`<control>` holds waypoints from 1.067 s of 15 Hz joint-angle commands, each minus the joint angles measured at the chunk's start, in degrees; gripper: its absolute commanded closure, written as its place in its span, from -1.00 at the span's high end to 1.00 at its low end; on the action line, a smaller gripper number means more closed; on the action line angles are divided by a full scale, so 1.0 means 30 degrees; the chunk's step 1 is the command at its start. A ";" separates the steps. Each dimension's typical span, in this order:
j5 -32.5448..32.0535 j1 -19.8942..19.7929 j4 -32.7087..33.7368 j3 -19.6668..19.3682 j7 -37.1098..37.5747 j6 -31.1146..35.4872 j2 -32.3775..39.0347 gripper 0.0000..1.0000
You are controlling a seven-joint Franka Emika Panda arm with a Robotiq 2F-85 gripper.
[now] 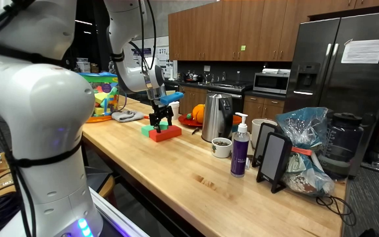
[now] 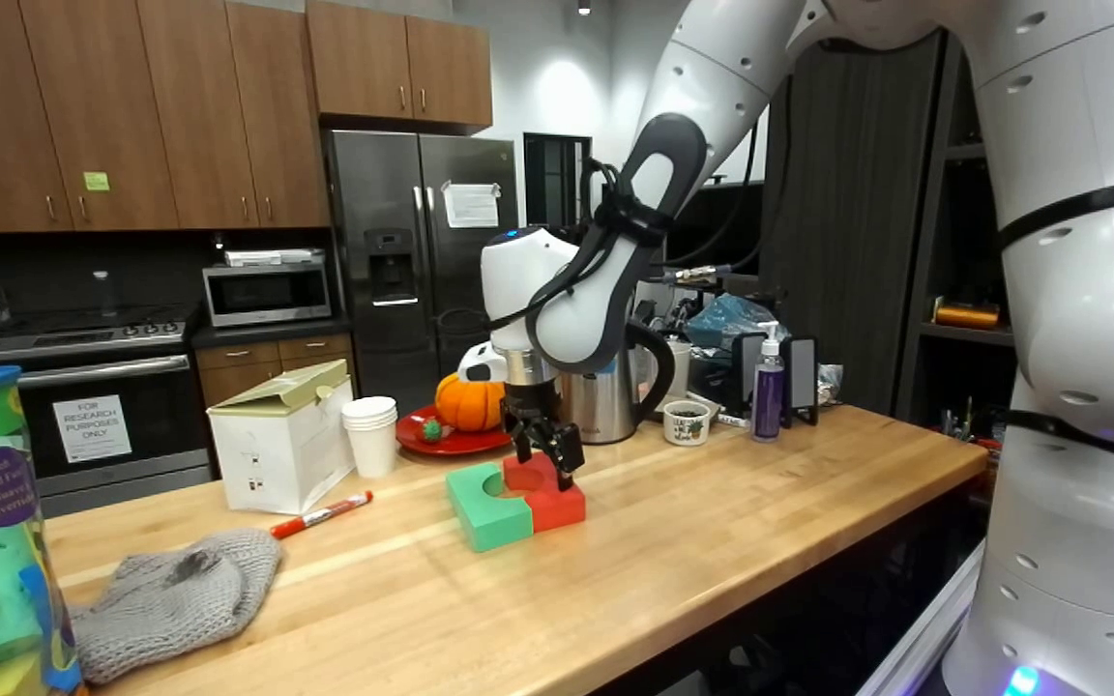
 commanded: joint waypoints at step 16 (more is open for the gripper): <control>0.1397 -0.0064 0.0250 0.0002 0.2474 -0.2075 -0.0733 1.00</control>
